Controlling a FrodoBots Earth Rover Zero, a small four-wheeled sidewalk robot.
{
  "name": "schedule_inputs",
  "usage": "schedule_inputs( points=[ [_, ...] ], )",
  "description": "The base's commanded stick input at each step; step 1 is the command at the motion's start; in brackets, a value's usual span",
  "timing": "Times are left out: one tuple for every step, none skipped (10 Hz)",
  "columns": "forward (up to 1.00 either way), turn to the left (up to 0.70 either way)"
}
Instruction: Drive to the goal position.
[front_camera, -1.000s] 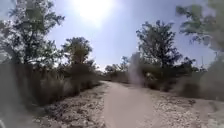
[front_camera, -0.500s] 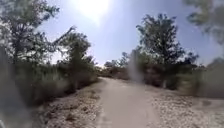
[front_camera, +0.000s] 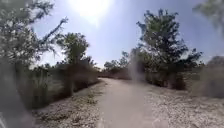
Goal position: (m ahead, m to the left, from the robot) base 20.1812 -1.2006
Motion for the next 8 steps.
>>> schedule_inputs(
  points=[
    [0.69,0.01],
    [0.69,0.01],
    [0.69,0.01],
    [0.69,0.01],
    [0.69,0.01],
    [0.69,0.01],
    [0.69,0.01],
    [0.69,0.01]
  ],
)
